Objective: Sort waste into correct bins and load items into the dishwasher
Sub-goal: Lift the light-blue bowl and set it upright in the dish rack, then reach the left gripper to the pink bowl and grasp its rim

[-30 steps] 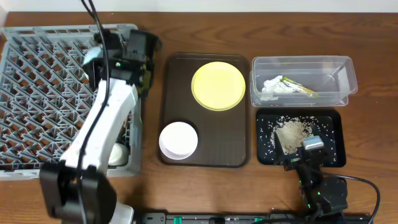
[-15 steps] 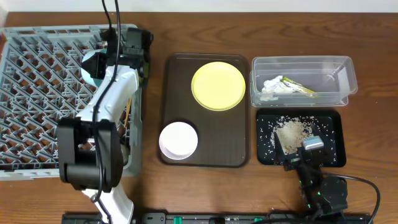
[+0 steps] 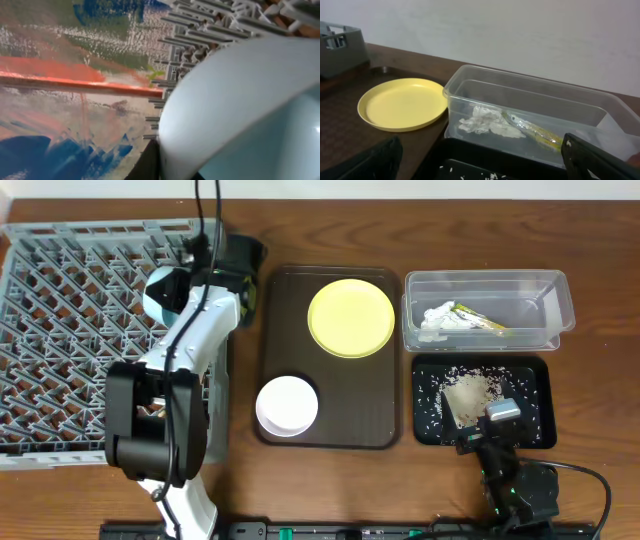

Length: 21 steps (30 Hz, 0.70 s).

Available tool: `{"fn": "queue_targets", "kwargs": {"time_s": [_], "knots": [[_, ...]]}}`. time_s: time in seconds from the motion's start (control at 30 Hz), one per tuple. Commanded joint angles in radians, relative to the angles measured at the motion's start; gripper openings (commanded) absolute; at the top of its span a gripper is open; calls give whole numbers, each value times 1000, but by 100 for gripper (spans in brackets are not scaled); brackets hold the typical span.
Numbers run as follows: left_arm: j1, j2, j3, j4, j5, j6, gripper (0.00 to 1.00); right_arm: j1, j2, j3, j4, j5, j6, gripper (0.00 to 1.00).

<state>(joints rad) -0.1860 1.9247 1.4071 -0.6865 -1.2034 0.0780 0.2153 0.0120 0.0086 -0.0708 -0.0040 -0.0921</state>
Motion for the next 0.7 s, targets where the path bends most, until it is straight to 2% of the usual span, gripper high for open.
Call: {"fn": "queue_targets", "kwargs": {"time_s": [0.0,0.03,0.1,0.23,0.47,0.67], "knots": [[5,9,1,-61,7,-109,23,-3,-5,-3,-2,-4,-10,99],[5,7,2,-92,16,-144,29,-3,-5,-3,-2,-4,-10,99],[-6,-5,2,-190,100,-223,33,-3,-5,-3,-2,-4,-10,99],[-38,-47,2,-293,254,-339,34,-3,-5,-3,-2,-4,-10,99],[-128,-201,2,-370,581,-346,42,-3,-5,-3,-2,-4,-10,99],[-182,-327,2,-394,962,-359,45,-3,-5,-3,-2,-4,-10,99]]}}
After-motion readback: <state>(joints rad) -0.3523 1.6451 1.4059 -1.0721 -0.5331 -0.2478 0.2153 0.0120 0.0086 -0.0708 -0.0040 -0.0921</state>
